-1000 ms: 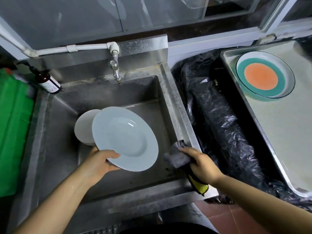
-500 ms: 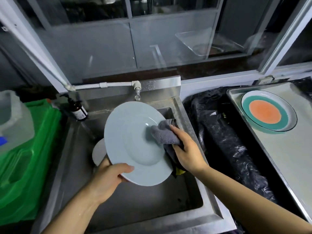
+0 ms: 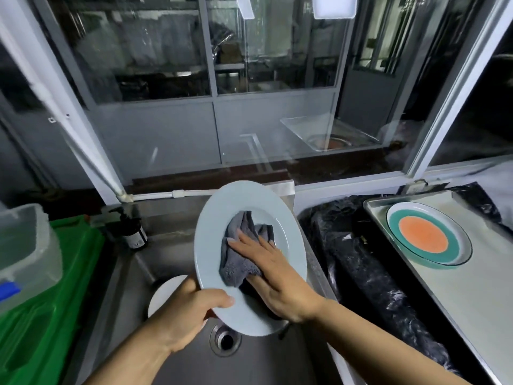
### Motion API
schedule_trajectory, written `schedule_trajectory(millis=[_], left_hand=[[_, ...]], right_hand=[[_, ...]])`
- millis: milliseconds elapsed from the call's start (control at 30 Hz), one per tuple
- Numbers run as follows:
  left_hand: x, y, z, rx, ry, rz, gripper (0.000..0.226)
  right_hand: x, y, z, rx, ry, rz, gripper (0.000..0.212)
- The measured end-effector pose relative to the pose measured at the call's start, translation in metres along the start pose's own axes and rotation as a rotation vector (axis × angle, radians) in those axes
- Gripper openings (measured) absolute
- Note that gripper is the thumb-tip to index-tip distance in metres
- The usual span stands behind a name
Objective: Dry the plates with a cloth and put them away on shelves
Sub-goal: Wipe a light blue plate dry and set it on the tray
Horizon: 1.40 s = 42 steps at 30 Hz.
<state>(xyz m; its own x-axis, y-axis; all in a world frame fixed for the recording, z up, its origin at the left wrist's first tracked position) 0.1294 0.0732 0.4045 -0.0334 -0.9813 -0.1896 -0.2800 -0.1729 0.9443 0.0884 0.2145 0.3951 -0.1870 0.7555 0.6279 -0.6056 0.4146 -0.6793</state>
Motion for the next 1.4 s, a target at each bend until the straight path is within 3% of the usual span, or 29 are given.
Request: schedule_trajectory(millis=[167, 233, 500, 633, 767, 933, 1033, 1133, 1233, 1400], left_hand=[[0.001, 0.011, 0.008, -0.063, 0.069, 0.004, 0.054], [0.004, 0.011, 0.013, -0.082, 0.127, -0.033, 0.052], [0.009, 0.005, 0.031, -0.044, 0.144, -0.07, 0.058], [0.003, 0.006, 0.035, -0.031, 0.081, -0.062, 0.061], [-0.002, 0.008, 0.038, -0.032, 0.07, -0.018, 0.052], [-0.009, 0.015, 0.038, -0.044, 0.061, 0.041, 0.048], [-0.01, 0.019, 0.035, -0.045, 0.025, 0.09, 0.054], [-0.009, 0.024, 0.033, -0.065, 0.014, 0.106, 0.056], [-0.004, 0.025, 0.034, -0.076, 0.04, 0.075, 0.058], [0.006, 0.023, 0.042, -0.053, 0.113, 0.013, 0.061]], right_hand=[[0.019, 0.035, 0.029, -0.181, 0.146, -0.373, 0.055], [0.027, 0.048, 0.03, -0.216, 0.18, -0.412, 0.052], [0.005, 0.021, -0.002, -0.277, 0.098, -0.014, 0.049], [-0.001, 0.001, 0.01, -0.274, 0.171, 0.302, 0.053], [0.011, -0.012, 0.032, -0.229, 0.303, 0.453, 0.052], [0.027, -0.012, 0.072, 0.001, 0.487, 0.117, 0.052], [0.045, 0.014, 0.095, 0.048, 0.576, -0.134, 0.049], [0.06, 0.045, 0.101, -0.041, 0.546, -0.242, 0.049], [0.06, 0.075, 0.084, -0.109, 0.413, -0.354, 0.051], [0.039, 0.089, 0.04, -0.188, 0.164, -0.237, 0.046]])
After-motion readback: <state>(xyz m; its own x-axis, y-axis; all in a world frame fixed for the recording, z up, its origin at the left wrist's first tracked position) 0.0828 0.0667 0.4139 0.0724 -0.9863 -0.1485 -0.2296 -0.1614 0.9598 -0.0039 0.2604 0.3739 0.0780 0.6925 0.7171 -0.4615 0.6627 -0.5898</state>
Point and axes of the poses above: each hand's wrist, its own z-axis towards the middle knuckle, its own x-axis out of the back of the hand, y = z × x, the point moved 5 cm from there along z, towards the middle knuckle, and after that the axes turned 7 degrees about y, right-handed, at the moved point
